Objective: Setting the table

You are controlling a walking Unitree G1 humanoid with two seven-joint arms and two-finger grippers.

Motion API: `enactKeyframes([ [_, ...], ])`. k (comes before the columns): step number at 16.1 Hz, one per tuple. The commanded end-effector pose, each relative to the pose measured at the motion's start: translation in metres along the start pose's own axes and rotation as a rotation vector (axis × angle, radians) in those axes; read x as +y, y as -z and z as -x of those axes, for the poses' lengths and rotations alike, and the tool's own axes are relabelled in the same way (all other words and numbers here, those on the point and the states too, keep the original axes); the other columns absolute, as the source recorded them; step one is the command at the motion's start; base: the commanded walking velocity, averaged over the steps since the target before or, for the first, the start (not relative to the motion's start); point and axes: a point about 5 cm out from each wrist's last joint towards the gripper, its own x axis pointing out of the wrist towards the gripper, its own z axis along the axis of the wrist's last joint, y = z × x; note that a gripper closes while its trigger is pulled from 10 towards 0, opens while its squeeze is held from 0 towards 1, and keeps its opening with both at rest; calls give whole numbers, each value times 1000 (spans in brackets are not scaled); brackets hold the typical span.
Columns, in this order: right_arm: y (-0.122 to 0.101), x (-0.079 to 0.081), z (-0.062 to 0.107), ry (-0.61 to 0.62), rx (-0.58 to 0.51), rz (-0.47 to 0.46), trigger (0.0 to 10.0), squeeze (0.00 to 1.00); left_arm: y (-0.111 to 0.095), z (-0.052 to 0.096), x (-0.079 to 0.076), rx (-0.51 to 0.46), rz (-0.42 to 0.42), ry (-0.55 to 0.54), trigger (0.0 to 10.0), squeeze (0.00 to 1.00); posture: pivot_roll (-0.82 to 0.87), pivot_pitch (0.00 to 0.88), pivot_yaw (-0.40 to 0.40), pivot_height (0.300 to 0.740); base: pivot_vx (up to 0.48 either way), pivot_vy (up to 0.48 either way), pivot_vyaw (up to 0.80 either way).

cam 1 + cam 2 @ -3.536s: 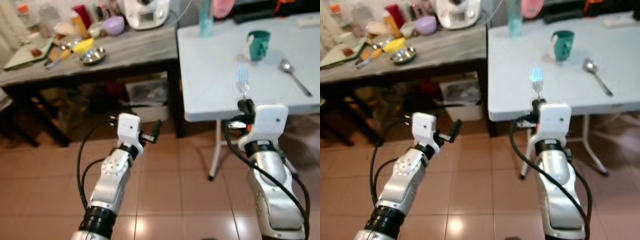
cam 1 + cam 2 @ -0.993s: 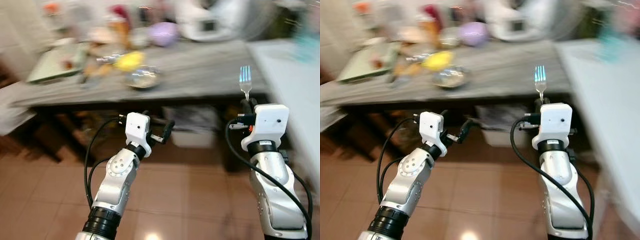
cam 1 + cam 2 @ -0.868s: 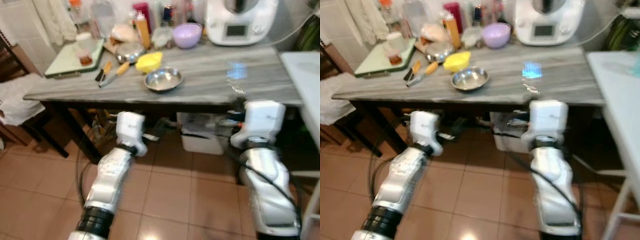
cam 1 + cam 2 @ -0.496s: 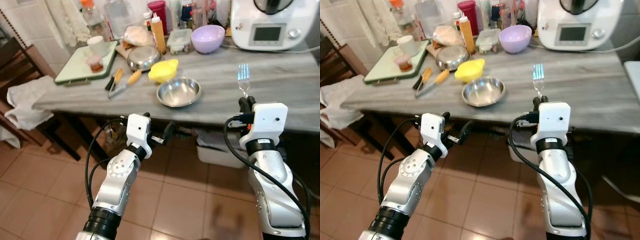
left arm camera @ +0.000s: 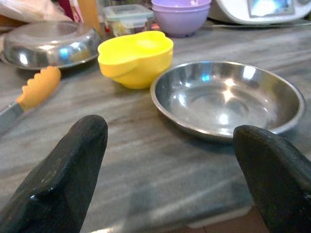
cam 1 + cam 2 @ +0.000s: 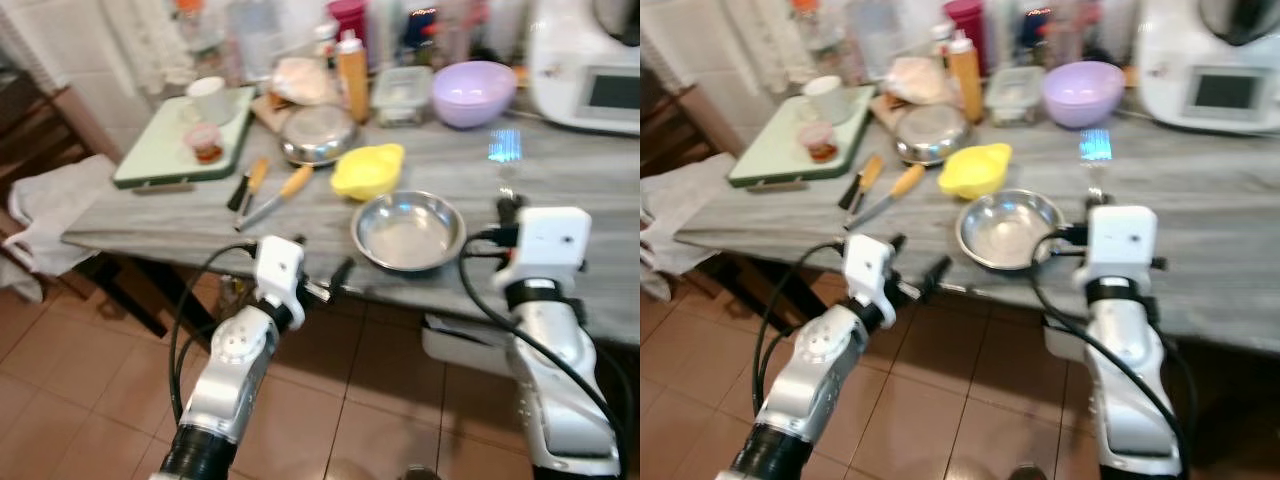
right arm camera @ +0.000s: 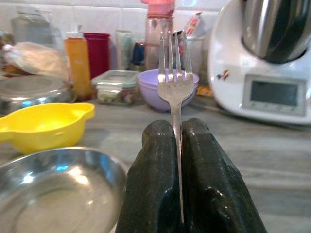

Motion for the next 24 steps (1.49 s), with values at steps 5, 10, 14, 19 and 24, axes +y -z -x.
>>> enactKeyframes([
  [5,7,-10,4,76,53,13,10000,0,9,23,9,69,0,59,10000,0,-221,85,147,740,0,0,0],
  [10,22,-30,6,198,143,-21,10000,0,7,33,6,87,4,162,10000,0,-207,109,155,740,0,0,0],
  [14,21,-28,5,194,149,-43,10000,0,6,33,5,93,13,154,10000,0,-208,106,162,740,0,0,-302],
  [19,19,-22,2,155,135,-50,10000,0,4,29,5,88,32,118,10000,0,-211,99,146,740,0,0,-480],
  [24,17,-23,-1,147,126,-42,10000,0,5,27,2,85,47,117,10000,0,-216,95,140,740,0,-122,0],
])
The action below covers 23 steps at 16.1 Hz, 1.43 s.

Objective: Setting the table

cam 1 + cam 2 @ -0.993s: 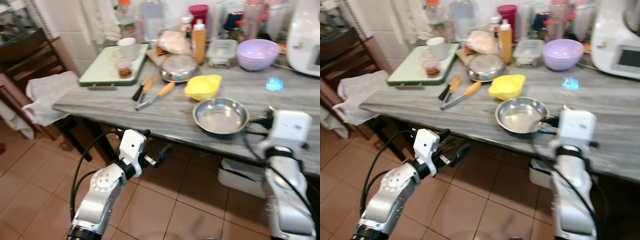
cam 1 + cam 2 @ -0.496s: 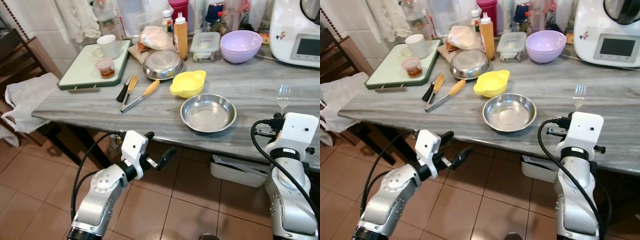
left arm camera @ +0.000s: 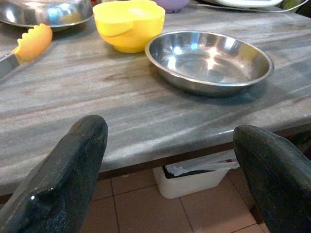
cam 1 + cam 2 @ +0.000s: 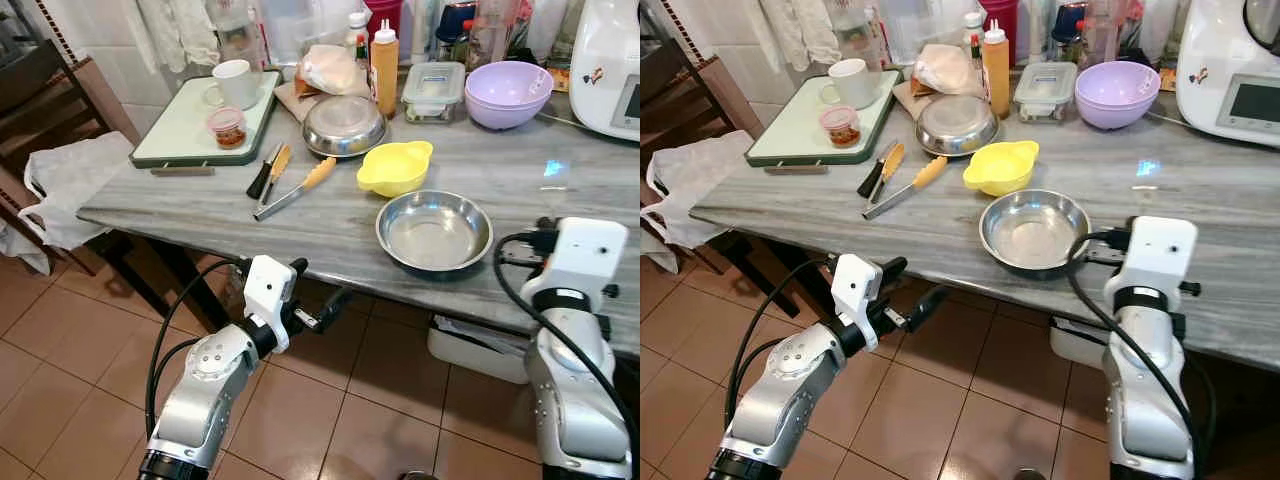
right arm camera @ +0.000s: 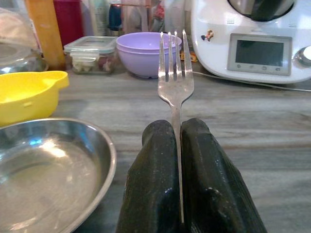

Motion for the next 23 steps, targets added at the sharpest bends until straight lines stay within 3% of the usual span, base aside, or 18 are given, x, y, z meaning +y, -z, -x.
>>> enactKeyframes([
  [1,-2,1,-1,-3,-3,-5,10000,0,3,3,3,15,5,-15,10000,0,-216,95,140,740,0,-368,0],
  [9,-1,1,-1,3,-1,-4,10000,0,5,2,2,32,-5,-10,10000,0,-220,93,147,740,0,-453,0],
  [10,-1,1,-1,5,-1,-4,10000,0,5,2,3,29,21,-21,10000,0,-220,95,148,740,0,0,0],
  [15,-1,2,-1,-2,-3,-18,10000,0,-3,-2,16,-2,-44,-106,10000,0,-219,95,149,740,0,0,0],
  [17,-3,9,-2,-63,-14,-59,10000,0,-11,-2,35,-33,-93,-275,10000,0,-216,96,149,740,0,0,0],
  [20,-2,17,-5,-108,1,-94,10000,0,-12,0,40,-33,-85,-276,10000,0,-205,99,153,740,0,0,0],
  [23,0,44,-13,-200,44,-195,10000,0,-10,3,42,-16,-101,-248,10000,0,-196,104,159,740,0,0,0],
])
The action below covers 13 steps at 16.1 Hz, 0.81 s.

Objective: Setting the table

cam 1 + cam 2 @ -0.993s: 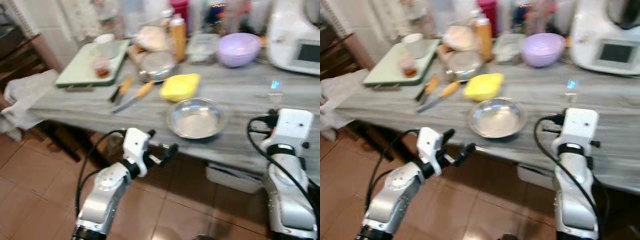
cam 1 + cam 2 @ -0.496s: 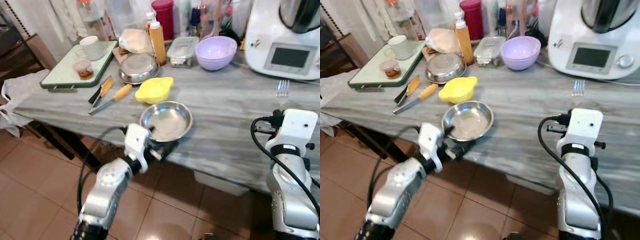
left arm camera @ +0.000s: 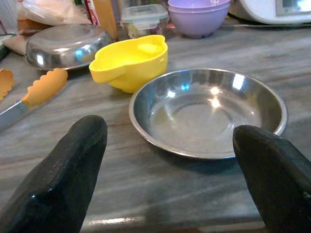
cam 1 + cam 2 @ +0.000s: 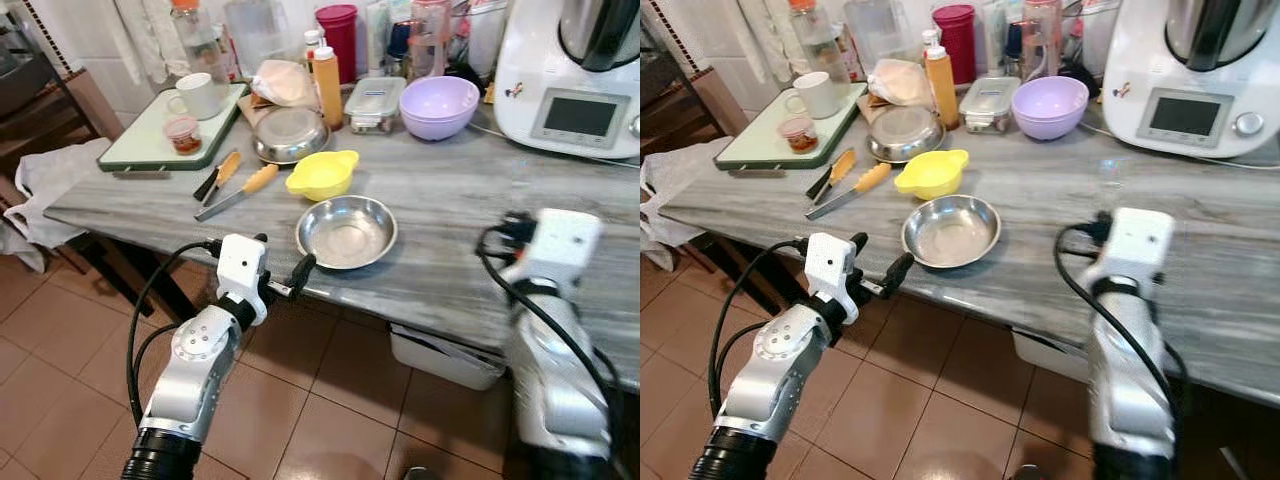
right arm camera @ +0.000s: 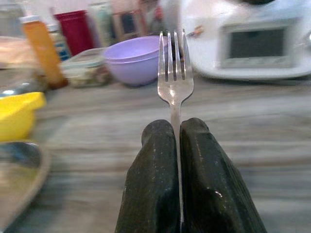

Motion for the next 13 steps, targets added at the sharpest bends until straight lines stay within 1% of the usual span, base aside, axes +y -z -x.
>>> enactKeyframes([
  [1,1,16,-4,-56,16,-43,10000,0,1,1,5,16,-16,2,10000,0,-186,107,161,740,0,0,0],
  [2,6,28,-8,-78,52,-112,10000,0,1,2,6,23,-22,17,10000,0,-183,108,162,740,0,0,0],
  [3,9,35,-10,-88,76,-136,10000,0,0,2,6,24,-26,25,10000,0,-174,109,165,740,0,0,0],
  [4,11,40,-10,-100,84,-135,10000,0,0,3,6,27,-27,33,10000,0,-174,109,165,740,0,0,0],
  [5,13,53,-9,-142,98,-144,10000,0,1,4,6,36,-33,56,10000,0,-174,109,165,740,0,0,0],
  [7,18,62,-6,-147,122,-152,10000,0,2,7,2,47,-37,99,10000,0,-161,116,170,740,0,0,0],
  [8,28,64,-2,-130,168,-177,10000,0,4,10,-1,59,-40,138,10000,0,-162,116,172,740,0,0,0],
  [9,31,64,-2,-126,185,-181,10000,0,4,10,-1,58,-40,138,10000,0,-163,116,172,740,0,0,0],
  [11,31,56,-1,-82,171,-144,10000,0,3,10,-3,57,-37,158,10000,0,-162,115,173,740,0,0,0],
  [12,31,56,-1,-82,171,-144,10000,0,3,10,-3,57,-37,158,10000,0,-162,115,173,740,0,0,0],
  [13,16,47,-1,-72,71,-66,10000,0,2,9,-4,55,-34,164,10000,0,-168,115,175,740,0,0,0],
])
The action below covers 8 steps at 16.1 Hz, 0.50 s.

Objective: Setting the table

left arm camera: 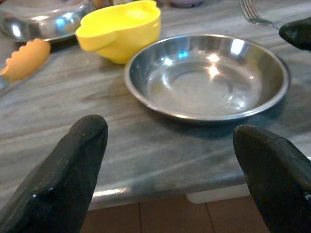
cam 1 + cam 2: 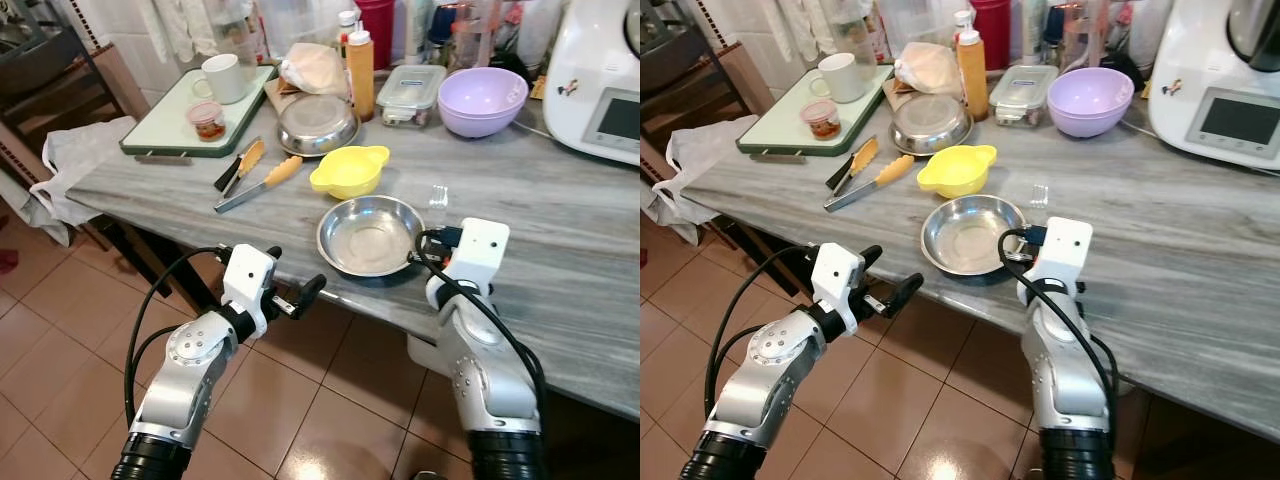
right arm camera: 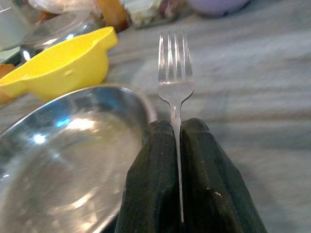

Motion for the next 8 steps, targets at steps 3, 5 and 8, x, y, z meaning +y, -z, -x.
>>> enactKeyframes([
  [3,-28,-7,3,24,-146,57,10000,0,0,0,0,5,3,10,10000,0,-188,108,176,740,0,0,0],
  [5,-23,-17,4,62,-103,58,10000,0,2,-2,-5,11,12,36,10000,0,-198,106,175,740,0,0,0],
  [8,3,-19,8,65,12,7,10000,0,3,-1,-14,19,24,127,10000,0,-200,111,174,740,0,0,0],
])
